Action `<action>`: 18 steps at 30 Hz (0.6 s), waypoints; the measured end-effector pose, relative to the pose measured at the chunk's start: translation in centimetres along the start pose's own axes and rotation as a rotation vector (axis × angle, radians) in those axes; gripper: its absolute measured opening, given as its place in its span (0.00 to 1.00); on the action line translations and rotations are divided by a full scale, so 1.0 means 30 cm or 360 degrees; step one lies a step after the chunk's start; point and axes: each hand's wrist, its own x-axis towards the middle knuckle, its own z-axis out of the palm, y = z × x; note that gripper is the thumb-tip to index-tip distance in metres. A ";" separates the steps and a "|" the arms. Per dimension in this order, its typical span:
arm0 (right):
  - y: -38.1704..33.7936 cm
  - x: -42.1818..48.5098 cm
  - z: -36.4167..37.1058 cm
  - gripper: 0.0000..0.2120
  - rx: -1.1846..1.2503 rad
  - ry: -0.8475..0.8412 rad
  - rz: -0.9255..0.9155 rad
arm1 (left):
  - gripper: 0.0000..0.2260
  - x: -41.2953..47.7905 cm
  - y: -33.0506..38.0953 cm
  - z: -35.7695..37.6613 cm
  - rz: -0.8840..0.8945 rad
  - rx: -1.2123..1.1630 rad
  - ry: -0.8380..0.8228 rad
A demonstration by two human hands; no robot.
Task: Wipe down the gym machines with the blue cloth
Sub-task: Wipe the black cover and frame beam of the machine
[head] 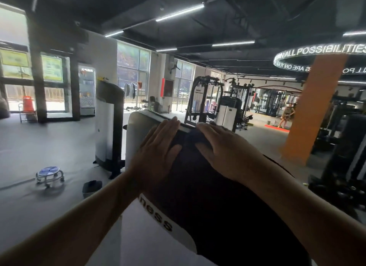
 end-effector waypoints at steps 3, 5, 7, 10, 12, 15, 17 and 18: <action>-0.064 0.137 0.041 0.27 -0.0075 -0.0132 -0.0089 | 0.30 0.012 -0.069 0.007 -0.0025 -0.0052 0.0011; -0.075 0.147 0.041 0.28 -0.0132 -0.0139 -0.0109 | 0.29 0.011 -0.126 0.012 -0.0055 -0.0136 0.0033; -0.065 0.076 0.040 0.29 -0.0281 -0.0065 -0.0146 | 0.29 -0.010 -0.192 0.017 -0.0035 -0.0155 0.0040; -0.061 -0.073 0.082 0.30 -0.0699 0.0141 -0.0300 | 0.29 -0.050 -0.298 0.037 0.0097 -0.0124 0.0025; -0.093 -0.115 0.143 0.32 -0.0895 0.0140 -0.0361 | 0.30 -0.085 -0.353 0.066 0.0153 -0.0140 0.0048; -0.217 -0.015 0.255 0.34 -0.1034 -0.0005 -0.0282 | 0.31 -0.138 -0.438 0.145 0.0101 -0.0244 0.0050; -0.299 0.085 0.356 0.31 -0.1080 -0.0039 -0.0327 | 0.30 -0.173 -0.508 0.198 0.0173 -0.0242 0.0053; -0.324 0.121 0.397 0.30 -0.1100 -0.0051 -0.0339 | 0.29 -0.181 -0.546 0.220 0.0251 -0.0207 0.0057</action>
